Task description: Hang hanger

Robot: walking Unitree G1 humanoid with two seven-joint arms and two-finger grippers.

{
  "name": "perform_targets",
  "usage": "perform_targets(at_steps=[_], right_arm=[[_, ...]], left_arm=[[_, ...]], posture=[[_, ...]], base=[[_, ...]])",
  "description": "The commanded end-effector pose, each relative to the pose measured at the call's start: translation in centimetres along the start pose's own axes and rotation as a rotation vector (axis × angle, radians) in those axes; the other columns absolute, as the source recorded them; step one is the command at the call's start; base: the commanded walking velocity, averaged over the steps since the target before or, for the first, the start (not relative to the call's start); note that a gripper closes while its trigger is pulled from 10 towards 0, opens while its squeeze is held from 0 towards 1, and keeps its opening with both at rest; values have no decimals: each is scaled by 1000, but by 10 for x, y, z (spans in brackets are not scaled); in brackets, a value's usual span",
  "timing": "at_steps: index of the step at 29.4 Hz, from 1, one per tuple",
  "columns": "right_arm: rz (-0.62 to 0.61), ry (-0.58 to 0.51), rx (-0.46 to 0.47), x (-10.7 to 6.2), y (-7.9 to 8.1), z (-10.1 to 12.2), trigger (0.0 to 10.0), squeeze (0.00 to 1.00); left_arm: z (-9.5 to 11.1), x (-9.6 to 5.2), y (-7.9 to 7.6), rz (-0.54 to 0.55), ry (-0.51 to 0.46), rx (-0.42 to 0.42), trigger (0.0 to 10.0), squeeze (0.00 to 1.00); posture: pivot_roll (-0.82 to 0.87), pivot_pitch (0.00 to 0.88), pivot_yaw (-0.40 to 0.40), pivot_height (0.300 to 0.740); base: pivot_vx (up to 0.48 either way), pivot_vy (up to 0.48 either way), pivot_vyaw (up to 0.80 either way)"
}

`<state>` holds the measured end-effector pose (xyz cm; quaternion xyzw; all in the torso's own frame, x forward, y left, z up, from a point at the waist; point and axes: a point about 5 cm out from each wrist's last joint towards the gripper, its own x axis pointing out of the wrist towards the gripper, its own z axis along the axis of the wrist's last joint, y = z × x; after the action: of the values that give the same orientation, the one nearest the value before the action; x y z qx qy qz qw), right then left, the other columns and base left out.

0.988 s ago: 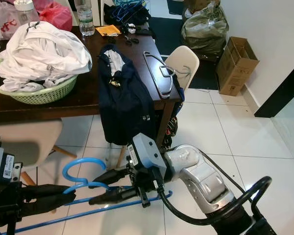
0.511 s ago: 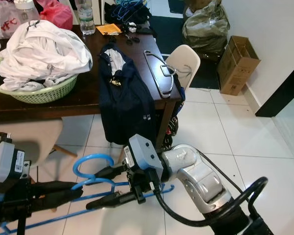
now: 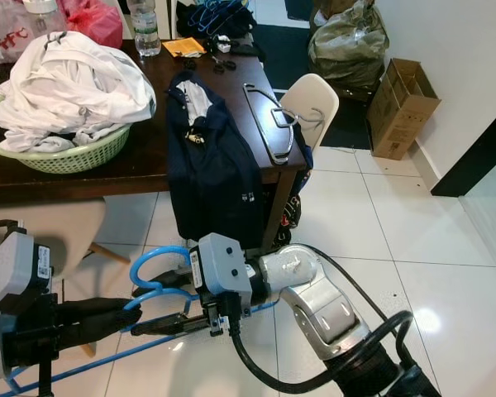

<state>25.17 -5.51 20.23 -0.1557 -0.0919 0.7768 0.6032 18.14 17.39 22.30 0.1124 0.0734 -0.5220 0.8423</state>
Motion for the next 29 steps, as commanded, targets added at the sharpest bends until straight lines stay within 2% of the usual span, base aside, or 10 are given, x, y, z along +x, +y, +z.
perform_targets(at_steps=[1,7,12,23,24,25,26,27,28,29], right_arm=[[50,16,62,7,8,-12,10000,0],[122,119,71,-7,11,-24,10000,0],[135,150,57,-10,11,-28,10000,0],[13,166,6,-8,-6,-33,10000,0],[23,173,5,-8,-6,-34,9020,0],[23,173,5,-8,-6,-34,9020,0],[47,180,1,-8,-4,-34,7961,0],[65,184,-3,-8,-2,-35,7961,0],[91,184,-3,-7,1,-34,3294,0],[107,183,-4,-7,3,-34,3294,0]], left_arm=[[14,4,-12,-69,-83,49,10000,0],[12,1,-19,-84,-67,28,10000,0],[11,1,-20,-84,-66,24,10000,0],[10,0,-22,-82,-64,12,10000,0],[10,0,-22,-83,-63,9,10000,0],[10,0,-22,-83,-63,9,10000,0],[9,-1,-22,-83,-62,9,10000,0],[9,-1,-22,-84,-60,9,10000,0],[9,-1,-22,-83,-59,9,10000,0],[8,-1,-22,-83,-58,9,10000,0]], posture=[[85,124,36,740],[86,124,34,740],[86,124,32,740],[89,118,34,740],[89,118,34,740],[89,118,34,740],[89,117,35,740],[89,117,35,740],[89,116,36,740],[89,116,36,740]], base=[[0,0,0],[0,0,0],[0,0,0],[0,0,0],[0,0,0],[0,0,0],[0,0,0],[0,0,0],[0,0,0],[0,0,0]])
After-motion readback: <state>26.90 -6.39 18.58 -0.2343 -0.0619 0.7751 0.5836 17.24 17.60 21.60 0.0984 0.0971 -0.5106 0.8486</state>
